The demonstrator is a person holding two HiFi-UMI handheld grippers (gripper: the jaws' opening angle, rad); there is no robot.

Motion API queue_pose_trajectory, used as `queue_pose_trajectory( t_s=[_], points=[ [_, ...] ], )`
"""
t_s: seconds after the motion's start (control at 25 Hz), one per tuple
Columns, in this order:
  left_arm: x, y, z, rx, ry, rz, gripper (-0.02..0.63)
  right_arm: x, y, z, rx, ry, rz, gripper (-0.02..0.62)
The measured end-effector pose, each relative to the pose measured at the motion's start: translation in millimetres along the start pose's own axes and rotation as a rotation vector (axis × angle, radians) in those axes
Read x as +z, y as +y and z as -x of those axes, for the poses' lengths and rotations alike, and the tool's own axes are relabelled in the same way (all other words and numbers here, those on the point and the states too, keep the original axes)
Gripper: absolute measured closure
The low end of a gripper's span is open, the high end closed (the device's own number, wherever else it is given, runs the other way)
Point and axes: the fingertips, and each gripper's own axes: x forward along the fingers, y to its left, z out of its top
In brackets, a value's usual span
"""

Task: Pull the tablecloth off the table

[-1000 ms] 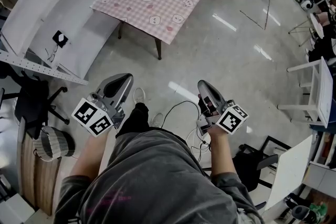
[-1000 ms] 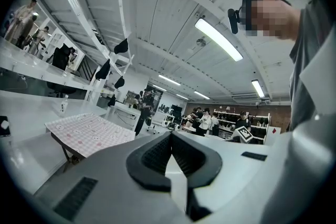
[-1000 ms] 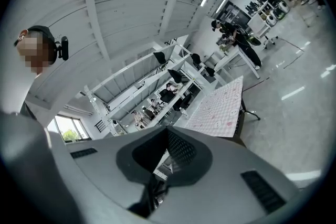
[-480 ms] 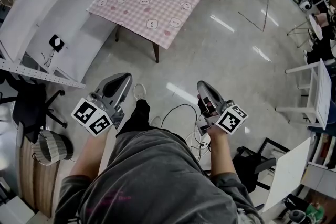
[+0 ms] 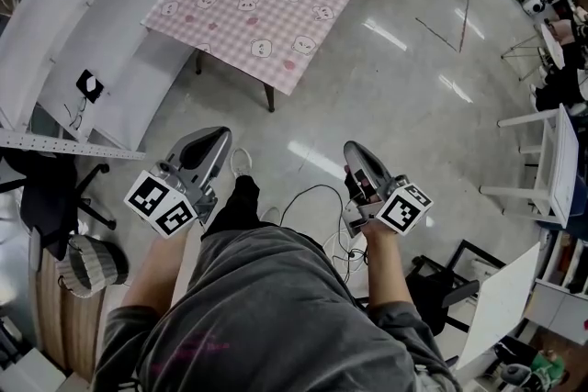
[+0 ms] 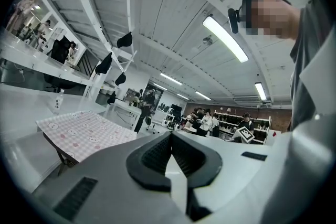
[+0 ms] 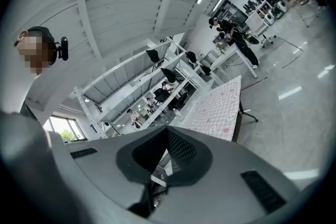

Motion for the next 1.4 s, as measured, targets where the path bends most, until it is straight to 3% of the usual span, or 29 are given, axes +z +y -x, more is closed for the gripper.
queue_pose_trajectory(
  t_s=[0.76,1.4],
  points=[
    [28,119,-68,-0.044,0.059,0.05,0.605,43,-36,-112,-0.08,0.005,-0.012,0.594],
    [49,208,-97,-0.089,0.108,0.05,0.606,68,-52,-192,-0.17,0.006,-0.018,0.594]
  ],
)
